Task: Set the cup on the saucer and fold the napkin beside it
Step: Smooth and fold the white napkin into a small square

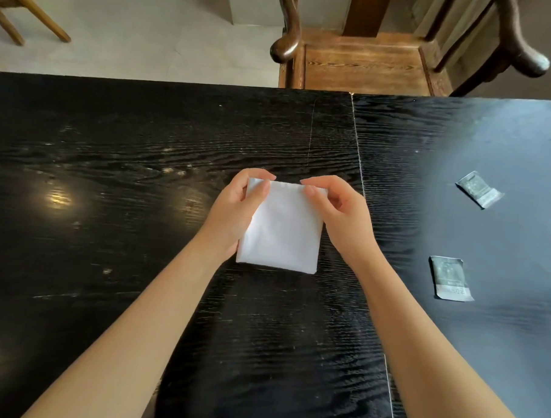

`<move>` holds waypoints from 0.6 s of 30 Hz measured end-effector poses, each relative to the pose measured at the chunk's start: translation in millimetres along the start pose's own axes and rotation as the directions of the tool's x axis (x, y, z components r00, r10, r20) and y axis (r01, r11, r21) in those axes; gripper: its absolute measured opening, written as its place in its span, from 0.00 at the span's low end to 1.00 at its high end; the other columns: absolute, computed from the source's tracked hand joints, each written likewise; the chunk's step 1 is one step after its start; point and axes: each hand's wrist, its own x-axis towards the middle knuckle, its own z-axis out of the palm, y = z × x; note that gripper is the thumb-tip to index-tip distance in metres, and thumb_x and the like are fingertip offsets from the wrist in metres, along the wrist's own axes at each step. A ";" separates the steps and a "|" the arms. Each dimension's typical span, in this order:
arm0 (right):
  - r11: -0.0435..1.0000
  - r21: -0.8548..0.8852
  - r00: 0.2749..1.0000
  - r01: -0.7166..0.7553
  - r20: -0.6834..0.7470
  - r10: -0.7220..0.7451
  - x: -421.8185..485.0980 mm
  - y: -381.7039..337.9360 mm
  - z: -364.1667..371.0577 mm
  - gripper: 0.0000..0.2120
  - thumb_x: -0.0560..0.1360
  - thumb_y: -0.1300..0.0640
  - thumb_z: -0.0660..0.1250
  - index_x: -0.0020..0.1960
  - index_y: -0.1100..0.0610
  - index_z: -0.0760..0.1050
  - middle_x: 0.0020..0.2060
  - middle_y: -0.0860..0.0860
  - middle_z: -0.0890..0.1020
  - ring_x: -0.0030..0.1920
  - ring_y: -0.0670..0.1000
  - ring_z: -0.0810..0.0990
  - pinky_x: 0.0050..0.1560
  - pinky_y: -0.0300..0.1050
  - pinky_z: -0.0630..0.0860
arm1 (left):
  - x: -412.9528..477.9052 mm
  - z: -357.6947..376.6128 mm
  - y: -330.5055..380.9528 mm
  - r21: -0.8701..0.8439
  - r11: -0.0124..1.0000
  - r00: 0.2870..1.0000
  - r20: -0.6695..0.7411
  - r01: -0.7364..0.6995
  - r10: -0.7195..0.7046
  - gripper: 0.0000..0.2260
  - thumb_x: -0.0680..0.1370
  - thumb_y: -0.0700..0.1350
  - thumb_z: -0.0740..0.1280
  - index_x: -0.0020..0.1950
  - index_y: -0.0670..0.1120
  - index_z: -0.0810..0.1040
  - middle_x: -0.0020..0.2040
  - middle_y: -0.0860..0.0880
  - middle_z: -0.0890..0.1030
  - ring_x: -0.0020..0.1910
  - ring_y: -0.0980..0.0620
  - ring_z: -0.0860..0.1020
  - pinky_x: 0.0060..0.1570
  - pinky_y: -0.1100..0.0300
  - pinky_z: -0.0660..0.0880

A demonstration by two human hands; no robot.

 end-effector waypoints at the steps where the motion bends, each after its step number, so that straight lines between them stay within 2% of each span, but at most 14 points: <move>1: 1.000 -0.019 1.000 -0.005 -0.002 0.005 0.0 3.3 -0.6 0.05 0.76 0.54 0.65 0.47 0.53 0.79 0.38 0.41 0.80 0.38 0.37 0.76 0.38 0.28 0.70 | 0.4 0.8 -2.1 0.018 1.000 1.000 -0.021 0.014 -0.014 0.04 0.79 0.48 0.61 0.52 0.54 0.74 0.45 0.55 0.77 0.41 0.59 0.77 0.29 0.74 0.73; 3: 0.998 -0.064 1.000 -0.009 -0.015 0.009 -0.8 9.3 -1.2 0.08 0.76 0.54 0.65 0.42 0.57 0.78 0.35 0.43 0.78 0.34 0.38 0.73 0.35 0.28 0.68 | 1.2 2.8 -5.0 0.042 0.998 0.998 -0.049 0.045 -0.043 0.05 0.79 0.49 0.61 0.51 0.52 0.76 0.44 0.56 0.77 0.40 0.60 0.77 0.28 0.75 0.72; 6: 0.995 -0.098 0.999 0.002 -0.043 -0.006 -3.4 12.7 -2.0 0.13 0.76 0.54 0.65 0.39 0.62 0.75 0.31 0.45 0.75 0.31 0.40 0.69 0.32 0.29 0.66 | 0.9 7.0 -6.3 0.068 0.994 0.994 -0.075 0.081 -0.076 0.08 0.79 0.49 0.61 0.53 0.49 0.77 0.44 0.55 0.79 0.40 0.60 0.78 0.32 0.70 0.73; 9: 0.997 -0.055 0.994 -0.046 -0.104 0.040 -5.5 12.9 -2.4 0.13 0.76 0.53 0.64 0.35 0.58 0.73 0.29 0.44 0.72 0.30 0.42 0.68 0.33 0.33 0.66 | 0.6 12.0 -2.8 0.076 0.991 0.990 -0.092 0.111 -0.104 0.08 0.79 0.50 0.61 0.53 0.49 0.77 0.44 0.54 0.79 0.42 0.58 0.78 0.37 0.65 0.73; 11: 0.991 0.018 0.989 -0.131 -0.072 0.132 -8.2 12.2 -4.6 0.10 0.77 0.51 0.63 0.39 0.54 0.75 0.32 0.44 0.75 0.33 0.43 0.71 0.36 0.37 0.68 | 0.2 16.7 -0.9 0.141 0.986 0.992 -0.102 0.094 -0.080 0.07 0.79 0.50 0.60 0.51 0.50 0.76 0.45 0.53 0.79 0.45 0.56 0.78 0.40 0.62 0.74; 12: 0.980 0.047 0.981 -0.193 -0.022 0.195 -10.4 10.0 -7.3 0.10 0.77 0.48 0.62 0.44 0.53 0.76 0.36 0.44 0.77 0.37 0.44 0.74 0.39 0.40 0.71 | -0.6 19.7 2.0 0.189 0.979 0.993 -0.103 0.072 -0.053 0.06 0.79 0.49 0.60 0.50 0.50 0.76 0.46 0.53 0.78 0.46 0.54 0.78 0.43 0.61 0.75; 14: 0.950 0.034 0.950 -0.310 0.038 0.309 -17.2 3.8 -13.9 0.15 0.76 0.42 0.59 0.50 0.52 0.76 0.41 0.45 0.78 0.43 0.46 0.76 0.46 0.43 0.74 | -3.0 27.8 12.3 0.253 0.967 0.998 -0.063 0.023 -0.008 0.06 0.79 0.50 0.60 0.50 0.50 0.75 0.47 0.51 0.78 0.47 0.52 0.78 0.47 0.57 0.74; 16: 0.949 0.045 0.947 -0.313 -0.055 0.315 -23.6 -7.8 -25.3 0.15 0.77 0.43 0.57 0.39 0.51 0.72 0.33 0.45 0.72 0.35 0.45 0.71 0.38 0.40 0.68 | -6.5 39.1 25.4 0.251 0.968 1.000 0.013 -0.019 0.016 0.05 0.79 0.50 0.61 0.47 0.51 0.75 0.48 0.48 0.79 0.48 0.49 0.78 0.49 0.53 0.74; 18: 0.966 0.047 0.941 -0.254 -0.219 0.258 -28.7 -23.0 -40.7 0.18 0.78 0.47 0.58 0.31 0.51 0.64 0.28 0.44 0.67 0.28 0.42 0.66 0.31 0.37 0.63 | -13.8 51.8 39.4 0.176 0.983 0.997 0.072 -0.045 0.033 0.05 0.79 0.49 0.62 0.45 0.52 0.75 0.49 0.46 0.80 0.50 0.47 0.78 0.52 0.50 0.75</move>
